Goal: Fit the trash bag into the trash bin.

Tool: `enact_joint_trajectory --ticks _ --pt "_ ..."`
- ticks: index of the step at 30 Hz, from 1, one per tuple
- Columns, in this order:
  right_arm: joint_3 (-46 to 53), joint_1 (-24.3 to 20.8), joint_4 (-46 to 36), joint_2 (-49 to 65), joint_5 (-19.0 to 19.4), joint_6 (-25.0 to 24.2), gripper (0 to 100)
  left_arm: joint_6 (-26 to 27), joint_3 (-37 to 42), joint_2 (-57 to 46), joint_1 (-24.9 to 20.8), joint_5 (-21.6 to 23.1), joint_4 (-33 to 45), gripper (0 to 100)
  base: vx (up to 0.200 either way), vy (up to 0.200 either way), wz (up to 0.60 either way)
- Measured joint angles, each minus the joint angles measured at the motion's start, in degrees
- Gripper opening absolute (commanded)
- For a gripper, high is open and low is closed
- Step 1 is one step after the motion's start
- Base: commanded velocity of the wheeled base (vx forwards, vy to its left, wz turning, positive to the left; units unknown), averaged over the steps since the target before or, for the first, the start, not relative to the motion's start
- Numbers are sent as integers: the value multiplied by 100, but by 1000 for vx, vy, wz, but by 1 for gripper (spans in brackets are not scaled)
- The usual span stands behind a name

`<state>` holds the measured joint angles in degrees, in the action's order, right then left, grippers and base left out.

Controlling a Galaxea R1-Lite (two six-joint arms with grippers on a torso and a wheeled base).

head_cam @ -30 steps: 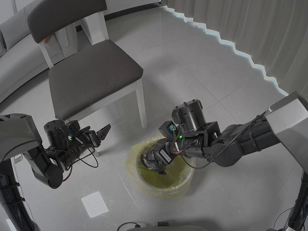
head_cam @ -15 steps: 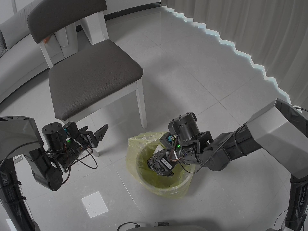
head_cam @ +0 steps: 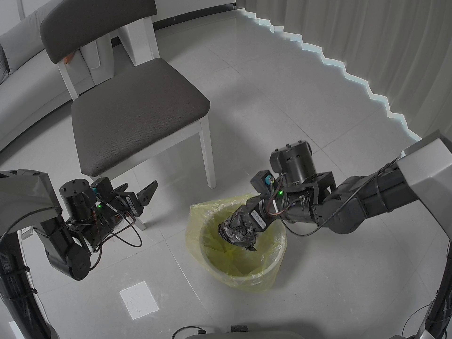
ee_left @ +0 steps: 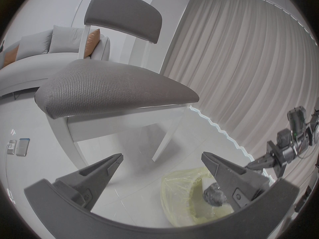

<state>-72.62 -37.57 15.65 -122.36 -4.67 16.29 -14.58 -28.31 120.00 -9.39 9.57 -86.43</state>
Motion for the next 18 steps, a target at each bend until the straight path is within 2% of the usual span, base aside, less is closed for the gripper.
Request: enact_joint_trajectory --ticks 9,18 --pt "-375 158 33 213 0 -1 0 2 118 -68 29 -13 -17 100 0 0 0" --pt "686 -104 40 767 0 11 0 -4 202 -71 71 -7 -148 100 0 0 0"
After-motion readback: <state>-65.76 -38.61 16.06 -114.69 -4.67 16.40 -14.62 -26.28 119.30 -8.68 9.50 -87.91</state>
